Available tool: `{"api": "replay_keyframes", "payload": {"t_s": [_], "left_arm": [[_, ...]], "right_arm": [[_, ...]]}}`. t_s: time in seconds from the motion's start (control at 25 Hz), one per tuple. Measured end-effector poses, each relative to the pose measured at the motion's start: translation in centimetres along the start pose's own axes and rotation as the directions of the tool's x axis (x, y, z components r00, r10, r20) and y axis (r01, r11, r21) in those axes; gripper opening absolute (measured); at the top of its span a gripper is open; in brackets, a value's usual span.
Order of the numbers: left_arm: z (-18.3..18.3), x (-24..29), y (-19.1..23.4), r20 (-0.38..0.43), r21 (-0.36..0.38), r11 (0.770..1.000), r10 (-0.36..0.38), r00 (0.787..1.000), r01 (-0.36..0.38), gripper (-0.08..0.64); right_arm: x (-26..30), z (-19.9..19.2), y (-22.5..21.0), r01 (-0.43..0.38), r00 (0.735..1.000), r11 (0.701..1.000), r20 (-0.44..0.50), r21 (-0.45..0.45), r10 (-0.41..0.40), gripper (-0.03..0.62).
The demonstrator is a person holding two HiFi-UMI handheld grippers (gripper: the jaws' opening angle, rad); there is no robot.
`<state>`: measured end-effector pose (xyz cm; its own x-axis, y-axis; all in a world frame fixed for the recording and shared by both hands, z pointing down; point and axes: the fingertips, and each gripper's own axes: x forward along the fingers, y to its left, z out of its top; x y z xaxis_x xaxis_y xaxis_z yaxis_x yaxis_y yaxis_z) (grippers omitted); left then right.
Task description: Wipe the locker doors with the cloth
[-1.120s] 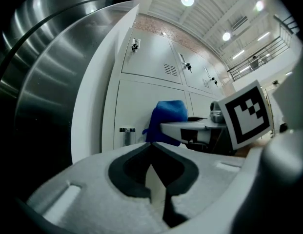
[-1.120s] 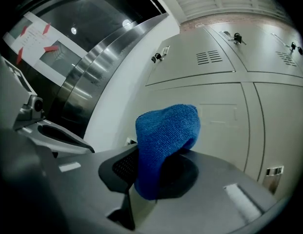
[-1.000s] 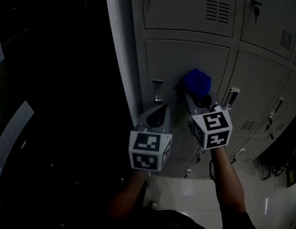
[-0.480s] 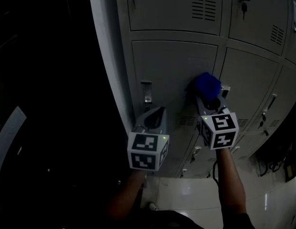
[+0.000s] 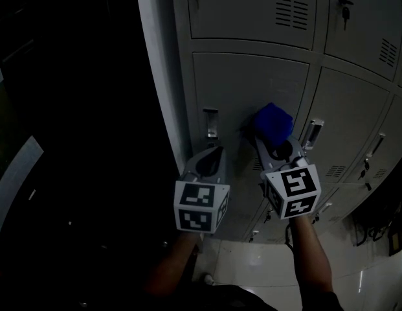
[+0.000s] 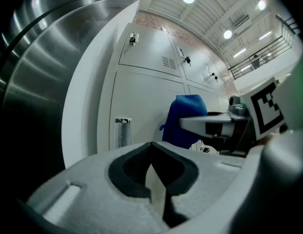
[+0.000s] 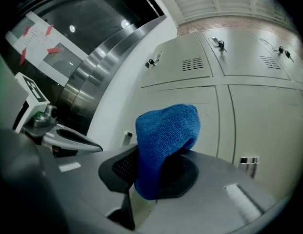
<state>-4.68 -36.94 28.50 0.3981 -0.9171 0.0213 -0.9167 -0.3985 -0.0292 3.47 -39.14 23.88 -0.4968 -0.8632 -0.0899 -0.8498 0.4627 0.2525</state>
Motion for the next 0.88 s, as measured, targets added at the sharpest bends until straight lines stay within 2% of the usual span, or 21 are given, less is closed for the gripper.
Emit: {"api": "replay_keyframes", "payload": {"t_s": [0.16,0.4,0.64,0.88], "left_arm": [[-0.4,-1.1,1.3,0.001,0.019,0.999,0.045,0.999,-0.045,0.005],[-0.6,-2.8,2.9,0.012,0.051,0.994,0.100,0.995,-0.101,0.005],[-1.1,-3.5,4.1,0.008,0.069,0.990,0.123,0.992,-0.123,0.005],[-1.2,-3.0,4.5,0.011,0.058,0.992,0.113,0.994,-0.114,0.005]], "right_arm": [[2.0,-0.5,4.1,-0.095,0.995,0.995,0.014,0.015,0.095,0.072],[5.2,-2.1,10.3,-0.241,0.971,0.970,0.007,0.021,0.240,0.072],[7.6,-4.1,12.4,-0.276,0.961,0.961,-0.026,0.029,0.277,0.072],[8.2,-5.2,12.1,-0.275,0.960,0.960,-0.048,0.046,0.277,0.072]]}}
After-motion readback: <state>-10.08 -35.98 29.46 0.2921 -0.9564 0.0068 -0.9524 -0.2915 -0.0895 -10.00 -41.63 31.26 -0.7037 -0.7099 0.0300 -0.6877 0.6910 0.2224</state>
